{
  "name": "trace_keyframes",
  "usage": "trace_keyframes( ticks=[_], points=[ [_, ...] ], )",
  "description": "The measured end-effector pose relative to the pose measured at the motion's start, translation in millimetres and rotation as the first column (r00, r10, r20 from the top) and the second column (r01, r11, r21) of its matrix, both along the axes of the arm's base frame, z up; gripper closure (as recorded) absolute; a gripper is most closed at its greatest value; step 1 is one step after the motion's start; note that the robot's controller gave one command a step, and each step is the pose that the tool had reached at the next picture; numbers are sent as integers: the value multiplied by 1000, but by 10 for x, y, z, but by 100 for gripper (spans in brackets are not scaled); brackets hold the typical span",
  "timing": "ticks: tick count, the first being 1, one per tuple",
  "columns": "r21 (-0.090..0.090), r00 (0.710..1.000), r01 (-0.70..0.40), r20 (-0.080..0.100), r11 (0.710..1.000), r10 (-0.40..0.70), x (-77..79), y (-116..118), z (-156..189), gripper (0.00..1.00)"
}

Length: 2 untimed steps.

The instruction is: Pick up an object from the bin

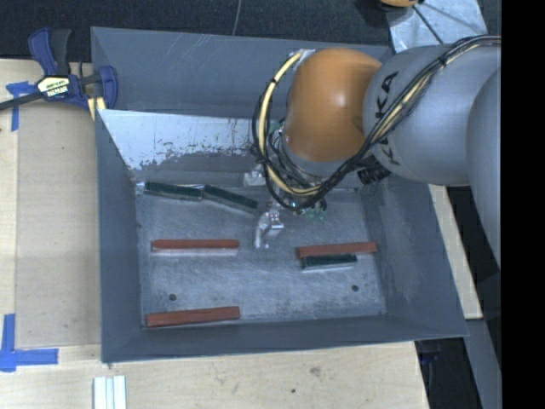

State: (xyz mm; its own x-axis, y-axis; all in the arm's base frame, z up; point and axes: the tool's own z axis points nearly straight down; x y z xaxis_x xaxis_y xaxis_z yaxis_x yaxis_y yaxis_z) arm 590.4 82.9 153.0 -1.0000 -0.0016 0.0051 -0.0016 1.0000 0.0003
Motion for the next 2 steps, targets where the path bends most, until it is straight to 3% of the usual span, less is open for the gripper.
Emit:
trace_keyframes(
  ticks=[1, 2],
  points=[
    [1, 1000, 2, 8, 1000, -2, 20, -3, 44, 0],
    [1, 1000, -6, 12, 1000, 6, 3, 497, -668, 0]
  ],
)
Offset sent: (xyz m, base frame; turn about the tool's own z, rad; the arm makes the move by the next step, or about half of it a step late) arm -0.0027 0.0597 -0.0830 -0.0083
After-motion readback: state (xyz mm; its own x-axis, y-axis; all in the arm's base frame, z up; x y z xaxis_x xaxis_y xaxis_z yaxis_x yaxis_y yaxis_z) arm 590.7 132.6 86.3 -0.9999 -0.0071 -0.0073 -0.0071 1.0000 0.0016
